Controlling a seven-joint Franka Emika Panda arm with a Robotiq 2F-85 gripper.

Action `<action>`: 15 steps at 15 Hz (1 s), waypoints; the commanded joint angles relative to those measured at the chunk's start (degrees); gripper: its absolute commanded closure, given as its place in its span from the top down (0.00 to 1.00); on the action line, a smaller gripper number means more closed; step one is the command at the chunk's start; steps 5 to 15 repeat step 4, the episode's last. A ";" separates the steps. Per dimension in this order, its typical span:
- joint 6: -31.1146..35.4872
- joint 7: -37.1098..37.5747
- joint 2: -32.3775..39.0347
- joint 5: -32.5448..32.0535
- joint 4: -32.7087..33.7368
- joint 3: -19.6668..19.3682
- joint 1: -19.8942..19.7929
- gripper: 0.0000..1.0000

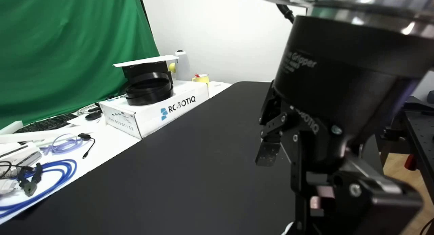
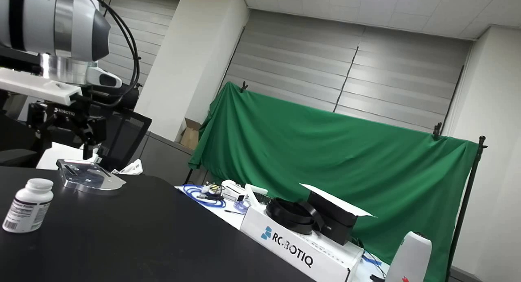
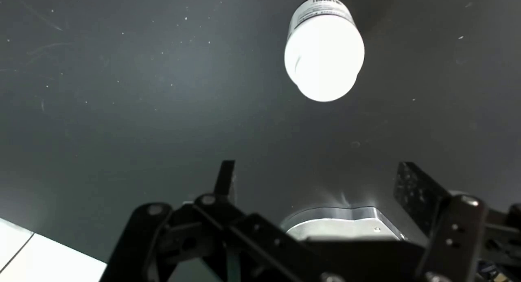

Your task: Place the bottle on the silver object then on the back edge of the table

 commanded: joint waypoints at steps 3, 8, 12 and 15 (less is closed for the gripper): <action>0.02 -0.69 -0.26 0.78 -0.49 0.21 0.00 1.00; 0.02 -0.72 -0.26 0.79 -0.52 0.21 0.00 1.00; 0.02 -0.72 -0.26 0.79 -0.52 0.21 0.00 1.00; 0.02 -0.72 -0.26 0.79 -0.52 0.21 0.00 1.00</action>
